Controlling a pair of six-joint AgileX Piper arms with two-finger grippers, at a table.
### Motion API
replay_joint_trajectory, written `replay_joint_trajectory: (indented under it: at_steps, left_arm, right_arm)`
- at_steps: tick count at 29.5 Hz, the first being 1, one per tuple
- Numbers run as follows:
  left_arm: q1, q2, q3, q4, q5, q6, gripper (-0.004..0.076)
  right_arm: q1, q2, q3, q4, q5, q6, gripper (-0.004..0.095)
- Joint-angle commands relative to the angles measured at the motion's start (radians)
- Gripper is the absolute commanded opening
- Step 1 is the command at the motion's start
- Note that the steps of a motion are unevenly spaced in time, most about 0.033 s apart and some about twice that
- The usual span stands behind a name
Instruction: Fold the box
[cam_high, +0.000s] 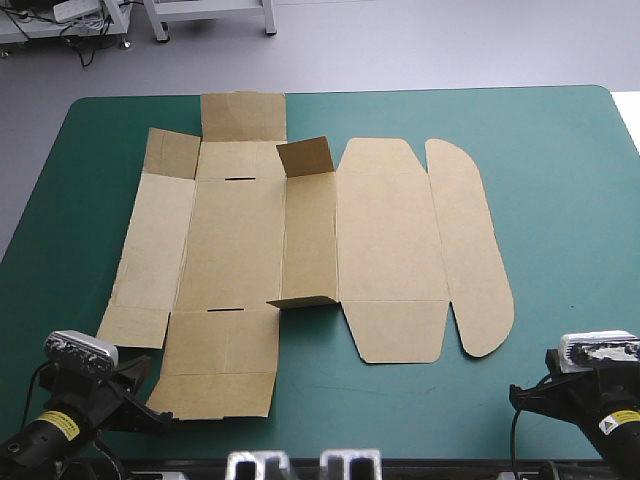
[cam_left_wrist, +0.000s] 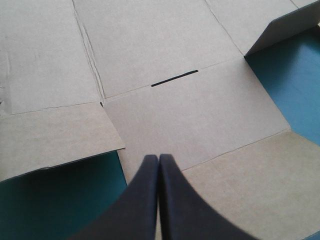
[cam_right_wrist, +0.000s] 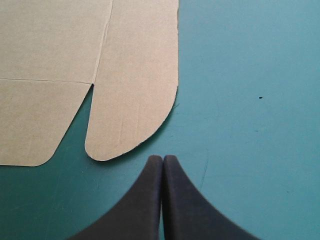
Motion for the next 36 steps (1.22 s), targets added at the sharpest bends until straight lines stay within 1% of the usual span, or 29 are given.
replay_joint_trajectory:
  at_steps: [1, 6, 10, 12, 17, 20, 24, 27, 30, 33, 36]
  left_arm:
    - [-0.002, 0.012, -0.021, -0.02, -0.067, -0.002, -0.0009]
    - [-0.002, 0.014, -0.031, -0.032, -0.067, -0.002, -0.0009]
    - [-0.002, 0.034, -0.117, -0.03, -0.067, -0.05, -0.0009]
    - [-0.002, 0.076, -0.202, -0.03, -0.055, -0.094, -0.0009]
    - [-0.002, 0.249, -0.439, -0.032, 0.01, -0.09, -0.0009]
    - [-0.002, 0.361, -0.555, -0.034, 0.009, -0.084, -0.0009]
    - [-0.002, 0.486, -0.645, -0.026, 0.006, -0.052, -0.0009]
    - [-0.002, 0.569, -0.681, 0.0, -0.027, -0.052, -0.0009]
    - [-0.002, 0.643, -0.708, 0.026, -0.082, -0.07, -0.0009]
    - [-0.002, 0.723, -0.74, 0.042, -0.14, -0.12, -0.0009]
    - [0.012, 0.815, -0.79, 0.081, -0.157, -0.175, -0.0009]
  right_arm:
    - [0.002, 0.01, -0.027, 0.01, -0.061, -0.005, -0.0018]
    - [0.002, 0.01, -0.027, 0.01, -0.061, -0.005, -0.0017]
    - [0.002, 0.01, -0.027, 0.01, -0.061, -0.005, -0.0018]
    - [0.002, 0.01, -0.027, 0.01, -0.061, -0.005, -0.0018]
    - [0.002, 0.01, -0.027, 0.01, -0.061, -0.005, -0.0017]
    - [0.002, 0.01, -0.027, 0.01, -0.061, -0.005, -0.0017]
    - [0.002, 0.01, -0.027, 0.01, -0.061, -0.005, -0.0017]
    - [0.002, 0.01, -0.027, 0.01, -0.061, -0.005, -0.0017]
    - [0.002, 0.01, -0.027, 0.01, -0.061, -0.005, -0.0017]
    - [0.002, 0.01, -0.027, 0.01, -0.061, -0.005, -0.0018]
    - [0.002, 0.01, -0.027, 0.01, -0.061, -0.005, -0.0018]
